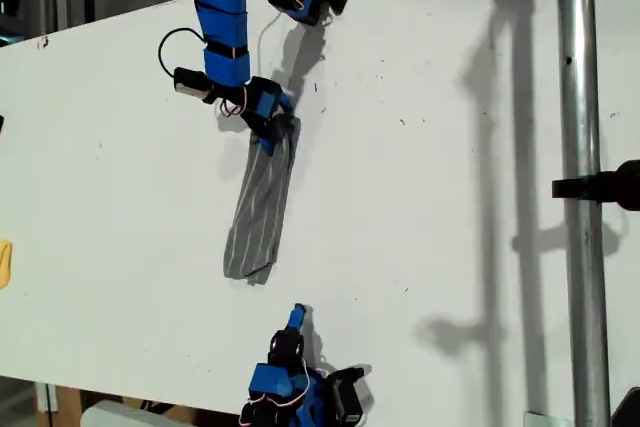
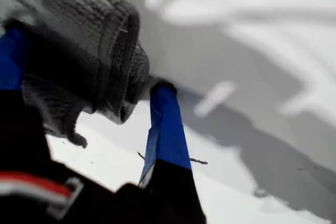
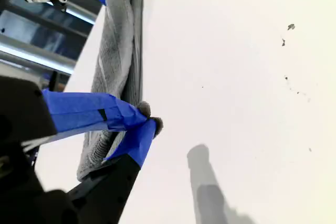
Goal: Grasp corners of a towel and fold twice.
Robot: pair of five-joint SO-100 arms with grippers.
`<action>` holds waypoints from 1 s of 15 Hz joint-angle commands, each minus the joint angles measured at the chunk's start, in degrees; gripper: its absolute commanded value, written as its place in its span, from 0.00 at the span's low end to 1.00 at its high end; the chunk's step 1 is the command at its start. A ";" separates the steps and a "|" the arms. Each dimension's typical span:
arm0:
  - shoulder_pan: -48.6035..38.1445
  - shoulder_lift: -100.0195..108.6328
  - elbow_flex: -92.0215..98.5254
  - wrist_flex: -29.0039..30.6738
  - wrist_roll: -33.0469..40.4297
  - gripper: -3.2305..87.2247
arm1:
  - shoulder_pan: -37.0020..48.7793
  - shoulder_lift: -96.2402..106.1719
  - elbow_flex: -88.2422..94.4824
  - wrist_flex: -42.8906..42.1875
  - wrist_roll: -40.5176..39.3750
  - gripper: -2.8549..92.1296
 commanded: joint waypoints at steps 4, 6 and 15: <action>1.14 0.26 0.26 -0.09 0.35 0.02 | 5.80 1.41 -1.93 -6.15 -5.27 0.04; 0.97 0.26 0.26 0.00 0.35 0.02 | 5.27 17.75 5.36 4.22 -5.36 0.03; 0.97 0.26 0.26 0.35 0.53 0.02 | -2.64 27.69 -8.96 23.91 -3.25 0.03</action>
